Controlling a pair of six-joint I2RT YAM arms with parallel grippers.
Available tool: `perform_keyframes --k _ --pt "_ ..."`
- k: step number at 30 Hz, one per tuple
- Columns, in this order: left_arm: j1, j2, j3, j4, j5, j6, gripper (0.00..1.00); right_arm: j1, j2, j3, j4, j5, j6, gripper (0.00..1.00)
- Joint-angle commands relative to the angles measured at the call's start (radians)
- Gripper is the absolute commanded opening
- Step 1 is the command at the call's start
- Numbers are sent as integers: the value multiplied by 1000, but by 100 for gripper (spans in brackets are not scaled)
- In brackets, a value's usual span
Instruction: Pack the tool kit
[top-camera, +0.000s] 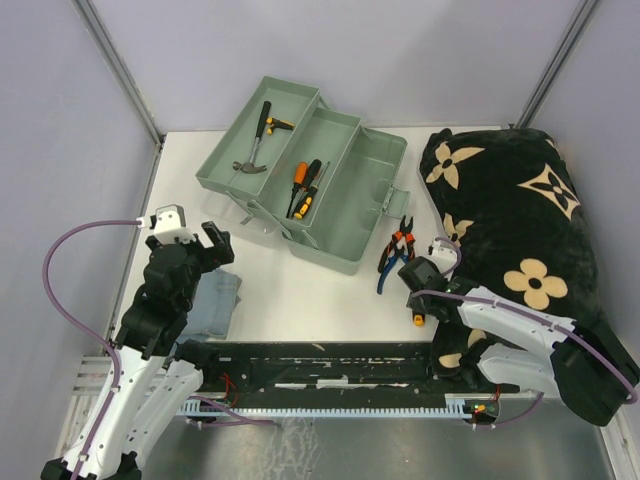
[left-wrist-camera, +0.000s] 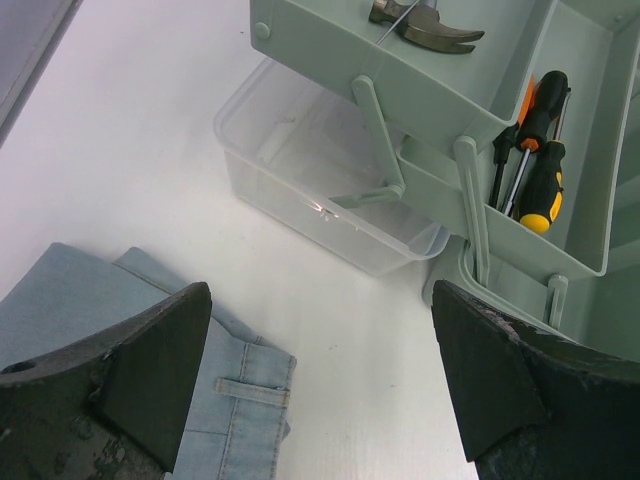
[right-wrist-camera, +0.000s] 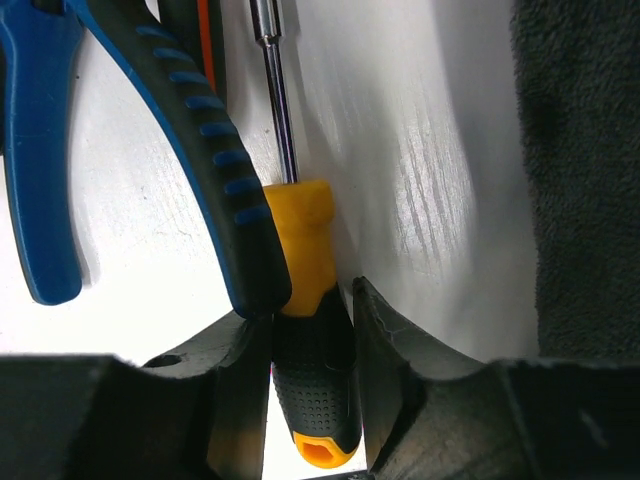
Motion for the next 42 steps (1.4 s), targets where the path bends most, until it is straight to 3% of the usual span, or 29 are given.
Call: perform_keyframes --k 1,5,25,31,42 --pt "5 -13 -1 19 -13 -18 96 -1 35 -14 -6 -35 9 34" --pt "5 -18 -2 20 -14 -17 96 -2 -27 -41 6 -33 3 20" --pt "5 -28 -3 20 -20 -19 97 -2 -823 -88 -284 -14 58 3" --pt "5 -30 -3 21 -21 -21 97 -2 -904 -73 -307 -36 52 2" --pt "5 -17 -3 13 -48 -24 97 -2 -827 -2 -57 -129 38 2"
